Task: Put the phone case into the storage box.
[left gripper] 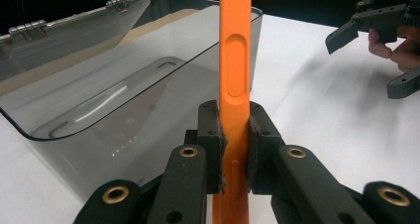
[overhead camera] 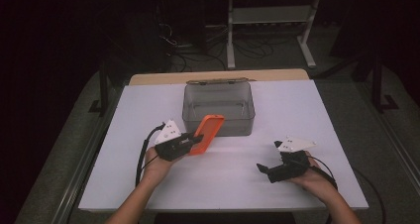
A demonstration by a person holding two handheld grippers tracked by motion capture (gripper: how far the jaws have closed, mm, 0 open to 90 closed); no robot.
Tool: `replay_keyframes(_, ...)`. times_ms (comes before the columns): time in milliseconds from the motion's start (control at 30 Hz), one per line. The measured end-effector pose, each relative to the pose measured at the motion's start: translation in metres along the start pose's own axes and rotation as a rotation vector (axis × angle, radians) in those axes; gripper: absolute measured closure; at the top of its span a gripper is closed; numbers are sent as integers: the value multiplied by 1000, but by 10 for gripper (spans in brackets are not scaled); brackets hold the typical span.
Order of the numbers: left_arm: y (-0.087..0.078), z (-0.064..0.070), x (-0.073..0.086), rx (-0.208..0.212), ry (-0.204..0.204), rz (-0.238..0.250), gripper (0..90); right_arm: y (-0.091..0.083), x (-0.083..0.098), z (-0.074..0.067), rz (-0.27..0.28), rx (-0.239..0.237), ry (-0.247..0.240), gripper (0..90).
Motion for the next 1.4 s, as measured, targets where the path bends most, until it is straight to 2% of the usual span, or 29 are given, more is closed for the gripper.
replay_keyframes(300, -1, 1, -2, 13, -6, -3, 799, 0, 0, 0, 1, 0, -1, 0)
replay_keyframes(533, -6, 1, -7, 20, 10, -8, 799, -2, -1, 0, 11, 2, -3, 1)
replay_keyframes(1033, -9, -4, -28, 35, -19, 32, 798, -1, -2, -1, 11, 0, -4, 1)
replay_keyframes(1400, -10, -8, -49, 42, -18, 47, 798, -2, -2, -1, 17, 0, -2, 1)
Point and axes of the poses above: each handheld gripper's, and its own axes: y roughly forward along the jaws, x roughly out of its underside, z roughly to its right, the point moved 6 cm from there along y, roughly forward along the jaws, and after that the axes turned 15 degrees about -x, right-handed, at the moved point
